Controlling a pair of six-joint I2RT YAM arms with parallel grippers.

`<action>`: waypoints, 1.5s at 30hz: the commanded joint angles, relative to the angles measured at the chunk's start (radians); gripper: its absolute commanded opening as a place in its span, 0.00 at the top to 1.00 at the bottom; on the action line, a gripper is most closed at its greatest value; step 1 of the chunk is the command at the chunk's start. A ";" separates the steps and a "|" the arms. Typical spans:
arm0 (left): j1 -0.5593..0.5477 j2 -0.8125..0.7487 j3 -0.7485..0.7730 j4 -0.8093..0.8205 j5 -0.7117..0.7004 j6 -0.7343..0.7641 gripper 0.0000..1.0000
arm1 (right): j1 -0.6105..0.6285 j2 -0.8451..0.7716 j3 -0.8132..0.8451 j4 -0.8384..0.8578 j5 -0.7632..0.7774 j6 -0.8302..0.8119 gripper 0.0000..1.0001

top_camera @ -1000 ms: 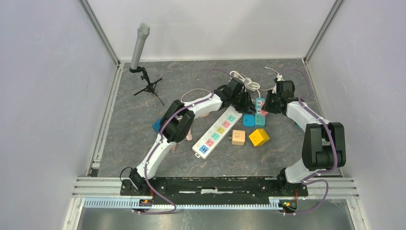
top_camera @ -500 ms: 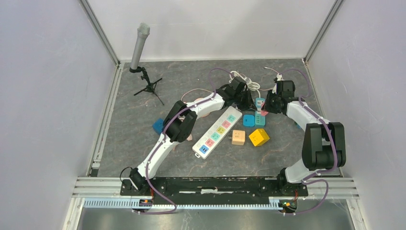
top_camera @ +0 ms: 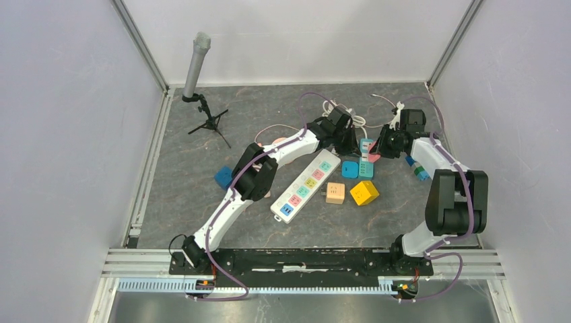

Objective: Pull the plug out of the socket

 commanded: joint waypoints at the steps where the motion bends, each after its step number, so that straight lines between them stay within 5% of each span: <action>1: -0.017 0.072 -0.011 -0.179 -0.056 0.080 0.89 | 0.013 -0.038 0.042 0.032 0.053 -0.041 1.00; 10: -0.013 0.074 0.024 -0.191 -0.009 0.075 0.85 | 0.012 -0.221 0.017 0.050 0.219 -0.043 1.00; 17: 0.010 0.004 0.056 -0.054 0.145 0.059 0.57 | -0.007 -0.287 -0.029 -0.007 0.336 -0.026 1.00; 25: 0.043 -0.211 -0.073 0.095 0.279 0.135 0.27 | -0.076 -0.301 -0.146 -0.028 0.208 -0.032 0.94; 31: 0.073 -0.416 -0.284 0.026 0.177 0.245 0.16 | -0.103 -0.315 -0.240 0.009 0.077 -0.065 0.90; 38: 0.087 -0.578 -0.353 -0.212 -0.016 0.424 0.06 | -0.120 -0.306 -0.298 0.039 -0.001 -0.087 0.85; 45: 0.112 -0.726 -0.476 -0.287 -0.100 0.440 0.00 | -0.136 -0.218 -0.284 0.019 -0.032 -0.167 0.69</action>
